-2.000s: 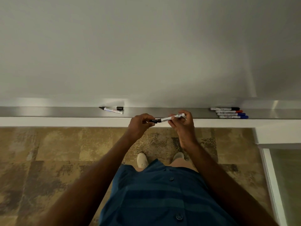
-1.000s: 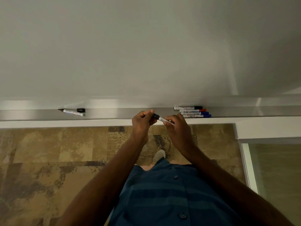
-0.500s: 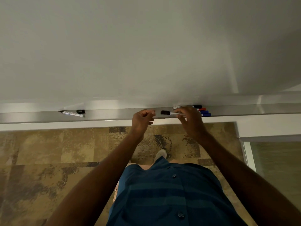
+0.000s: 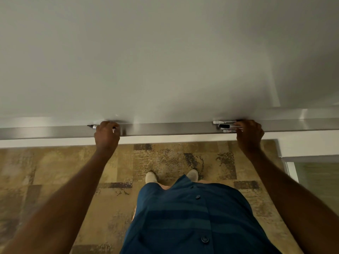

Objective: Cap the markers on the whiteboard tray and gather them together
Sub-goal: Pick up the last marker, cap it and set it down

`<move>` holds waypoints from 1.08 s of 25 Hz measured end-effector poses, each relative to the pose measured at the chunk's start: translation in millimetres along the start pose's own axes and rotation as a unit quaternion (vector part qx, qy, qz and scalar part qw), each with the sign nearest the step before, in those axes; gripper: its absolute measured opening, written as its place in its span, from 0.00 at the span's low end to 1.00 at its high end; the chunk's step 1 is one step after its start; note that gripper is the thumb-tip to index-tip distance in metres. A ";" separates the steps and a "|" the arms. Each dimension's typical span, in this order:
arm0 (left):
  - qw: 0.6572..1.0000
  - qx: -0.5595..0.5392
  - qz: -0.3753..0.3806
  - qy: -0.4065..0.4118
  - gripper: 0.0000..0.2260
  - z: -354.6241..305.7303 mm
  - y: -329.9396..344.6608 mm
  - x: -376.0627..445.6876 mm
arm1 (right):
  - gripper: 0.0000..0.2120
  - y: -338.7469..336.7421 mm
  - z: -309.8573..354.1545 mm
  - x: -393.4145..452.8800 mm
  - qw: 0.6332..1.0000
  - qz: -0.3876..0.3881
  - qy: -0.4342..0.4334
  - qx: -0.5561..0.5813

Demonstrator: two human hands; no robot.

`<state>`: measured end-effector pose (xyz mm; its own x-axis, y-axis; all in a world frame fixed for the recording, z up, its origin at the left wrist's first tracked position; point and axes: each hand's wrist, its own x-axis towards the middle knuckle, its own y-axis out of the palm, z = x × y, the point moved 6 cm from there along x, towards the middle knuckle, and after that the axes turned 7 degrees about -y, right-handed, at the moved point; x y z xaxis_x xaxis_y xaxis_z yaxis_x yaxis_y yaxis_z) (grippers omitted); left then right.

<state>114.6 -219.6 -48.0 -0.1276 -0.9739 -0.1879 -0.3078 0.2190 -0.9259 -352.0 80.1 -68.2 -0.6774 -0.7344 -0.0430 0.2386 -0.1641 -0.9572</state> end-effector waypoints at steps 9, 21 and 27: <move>0.993 0.107 0.029 0.028 0.15 44.9 -16.9 18.4 | 0.09 11.6 104.9 -31.6 0.992 -0.066 -0.079 0.074; 0.979 0.146 0.049 0.134 0.17 70.3 -13.5 34.3 | 0.16 103.1 397.4 -81.8 0.927 0.122 -0.305 0.182; 0.988 0.082 -0.002 0.134 0.09 91.8 -27.4 23.2 | 0.28 143.0 468.2 -83.3 0.888 0.169 -0.424 0.062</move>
<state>206.6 -253.7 -57.0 -0.3781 -0.9190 -0.1121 -0.1541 0.1819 -0.9712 64.3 -190.5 -67.4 0.2018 -0.9786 -0.0403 0.4396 0.1273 -0.8891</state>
